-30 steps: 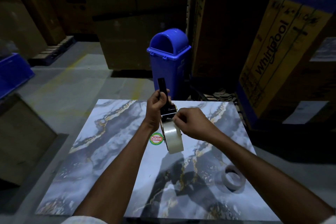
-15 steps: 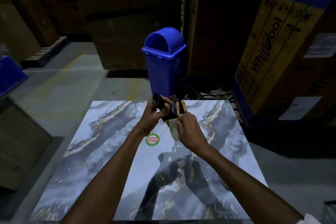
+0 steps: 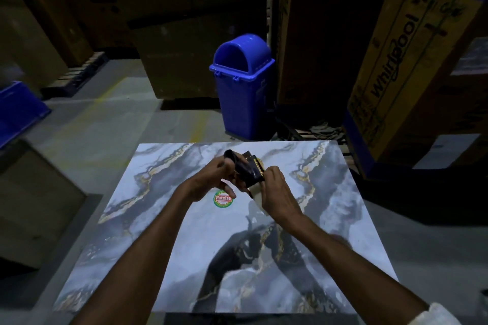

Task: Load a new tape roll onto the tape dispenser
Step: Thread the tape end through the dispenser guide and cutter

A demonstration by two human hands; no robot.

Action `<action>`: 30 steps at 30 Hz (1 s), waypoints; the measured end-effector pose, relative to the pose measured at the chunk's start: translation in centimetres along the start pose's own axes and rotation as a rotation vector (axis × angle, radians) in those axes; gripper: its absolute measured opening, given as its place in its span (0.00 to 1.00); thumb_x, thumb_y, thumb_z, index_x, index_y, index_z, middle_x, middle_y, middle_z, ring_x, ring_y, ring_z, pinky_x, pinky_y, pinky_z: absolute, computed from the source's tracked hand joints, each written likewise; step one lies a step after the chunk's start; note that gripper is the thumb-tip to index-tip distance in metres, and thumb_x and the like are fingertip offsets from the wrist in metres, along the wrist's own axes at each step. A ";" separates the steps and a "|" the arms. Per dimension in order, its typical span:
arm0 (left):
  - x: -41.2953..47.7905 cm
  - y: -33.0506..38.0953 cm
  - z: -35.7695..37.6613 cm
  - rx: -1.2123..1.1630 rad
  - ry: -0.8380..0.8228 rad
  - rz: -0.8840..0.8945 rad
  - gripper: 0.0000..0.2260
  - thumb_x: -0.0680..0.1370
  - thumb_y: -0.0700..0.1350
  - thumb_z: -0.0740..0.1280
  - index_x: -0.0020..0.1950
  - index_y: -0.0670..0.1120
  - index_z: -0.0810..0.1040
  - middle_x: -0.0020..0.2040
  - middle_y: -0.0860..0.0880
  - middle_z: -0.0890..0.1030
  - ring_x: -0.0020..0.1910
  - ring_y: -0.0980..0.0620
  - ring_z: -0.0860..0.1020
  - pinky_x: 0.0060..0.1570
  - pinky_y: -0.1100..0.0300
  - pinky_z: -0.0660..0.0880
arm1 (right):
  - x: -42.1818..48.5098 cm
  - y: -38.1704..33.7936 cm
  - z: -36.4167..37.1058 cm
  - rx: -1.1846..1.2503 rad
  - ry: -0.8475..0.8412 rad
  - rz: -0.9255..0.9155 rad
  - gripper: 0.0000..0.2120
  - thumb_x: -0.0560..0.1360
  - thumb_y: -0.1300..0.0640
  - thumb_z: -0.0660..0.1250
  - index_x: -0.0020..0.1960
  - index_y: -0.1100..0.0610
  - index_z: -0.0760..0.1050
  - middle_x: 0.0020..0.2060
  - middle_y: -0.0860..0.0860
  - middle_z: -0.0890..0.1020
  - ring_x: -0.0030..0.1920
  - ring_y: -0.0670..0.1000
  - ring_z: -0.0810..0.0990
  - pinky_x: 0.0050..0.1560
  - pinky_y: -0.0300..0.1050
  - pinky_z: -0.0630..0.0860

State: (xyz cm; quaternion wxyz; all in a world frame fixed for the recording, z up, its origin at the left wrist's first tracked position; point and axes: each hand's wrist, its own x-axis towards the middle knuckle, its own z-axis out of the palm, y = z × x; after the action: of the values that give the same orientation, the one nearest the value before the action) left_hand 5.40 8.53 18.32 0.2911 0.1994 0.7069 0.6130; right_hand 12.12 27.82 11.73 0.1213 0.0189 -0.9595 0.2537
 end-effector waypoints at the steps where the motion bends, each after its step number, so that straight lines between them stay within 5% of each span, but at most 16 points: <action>1: 0.0 0.0 0.2 -0.016 0.008 -0.027 0.22 0.73 0.58 0.71 0.60 0.45 0.82 0.50 0.37 0.87 0.50 0.37 0.86 0.40 0.50 0.84 | 0.0 0.2 0.0 -0.004 -0.005 -0.006 0.06 0.80 0.64 0.61 0.57 0.60 0.69 0.54 0.57 0.71 0.50 0.56 0.72 0.43 0.44 0.64; 3: -0.2 0.2 0.8 -0.054 0.022 -0.074 0.19 0.74 0.58 0.63 0.55 0.48 0.85 0.51 0.34 0.86 0.51 0.34 0.85 0.41 0.49 0.84 | 0.0 0.5 0.0 -0.004 -0.013 -0.008 0.06 0.79 0.65 0.63 0.54 0.59 0.68 0.52 0.57 0.71 0.48 0.56 0.72 0.41 0.46 0.66; 5: -0.2 0.5 1.4 -0.139 0.042 -0.147 0.33 0.75 0.74 0.56 0.52 0.48 0.86 0.53 0.31 0.85 0.52 0.31 0.85 0.40 0.50 0.83 | 0.1 0.8 0.0 -0.015 -0.020 -0.005 0.08 0.78 0.66 0.64 0.54 0.59 0.68 0.52 0.56 0.71 0.49 0.56 0.72 0.42 0.47 0.69; 7: 0.1 0.6 1.6 -0.266 0.060 -0.292 0.42 0.73 0.78 0.50 0.49 0.43 0.84 0.55 0.29 0.84 0.52 0.29 0.85 0.43 0.47 0.84 | -0.1 1.0 0.0 -0.032 -0.022 -0.025 0.08 0.78 0.68 0.63 0.54 0.59 0.69 0.52 0.56 0.71 0.49 0.55 0.72 0.44 0.48 0.72; 10: 0.7 0.9 1.2 -0.364 0.048 -0.442 0.24 0.82 0.59 0.65 0.51 0.37 0.80 0.54 0.29 0.84 0.48 0.30 0.86 0.47 0.42 0.85 | -0.4 1.1 0.0 -0.092 -0.036 -0.072 0.08 0.77 0.69 0.63 0.53 0.60 0.69 0.52 0.56 0.72 0.49 0.56 0.71 0.44 0.52 0.75; 13: 0.7 0.3 1.1 -0.241 -0.155 -0.471 0.04 0.82 0.35 0.65 0.53 0.37 0.79 0.51 0.33 0.86 0.46 0.36 0.86 0.45 0.48 0.85 | -0.7 1.5 0.0 -0.155 -0.076 -0.114 0.08 0.78 0.69 0.62 0.53 0.60 0.69 0.52 0.57 0.72 0.50 0.57 0.71 0.46 0.52 0.74; 16: 0.5 -0.7 0.4 0.002 -0.102 -0.509 0.11 0.78 0.27 0.68 0.47 0.42 0.72 0.52 0.31 0.83 0.51 0.32 0.83 0.52 0.46 0.83 | -0.8 2.1 0.2 -0.193 -0.140 -0.195 0.04 0.80 0.65 0.61 0.54 0.60 0.70 0.53 0.57 0.72 0.52 0.56 0.70 0.50 0.47 0.69; 22: 0.4 -1.5 -0.2 0.329 -0.033 -0.565 0.22 0.73 0.31 0.75 0.64 0.41 0.73 0.61 0.32 0.83 0.59 0.33 0.83 0.67 0.41 0.77 | -0.7 2.0 0.4 -0.218 -0.173 -0.230 0.02 0.82 0.61 0.61 0.54 0.59 0.70 0.54 0.55 0.72 0.51 0.54 0.70 0.52 0.49 0.72; 26: 0.2 -2.2 0.9 0.609 -0.003 -0.479 0.18 0.72 0.36 0.76 0.61 0.39 0.80 0.56 0.37 0.85 0.53 0.40 0.84 0.58 0.45 0.82 | -1.0 1.2 1.1 -0.225 -0.144 -0.148 0.05 0.78 0.64 0.62 0.54 0.58 0.71 0.53 0.55 0.74 0.51 0.54 0.71 0.53 0.49 0.73; 30: -0.8 -3.9 1.8 0.689 -0.009 -0.333 0.16 0.75 0.40 0.75 0.60 0.43 0.74 0.54 0.41 0.82 0.41 0.45 0.85 0.40 0.52 0.84 | -1.1 0.5 1.3 -0.329 -0.115 -0.059 0.13 0.73 0.67 0.62 0.56 0.59 0.72 0.54 0.57 0.74 0.53 0.57 0.70 0.52 0.48 0.70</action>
State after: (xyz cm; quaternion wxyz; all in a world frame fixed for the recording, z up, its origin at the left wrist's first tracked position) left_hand 7.49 8.75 14.48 0.3059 0.1707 0.8930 0.2826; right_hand 12.87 27.64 10.13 0.0750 0.0416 -0.9924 0.0882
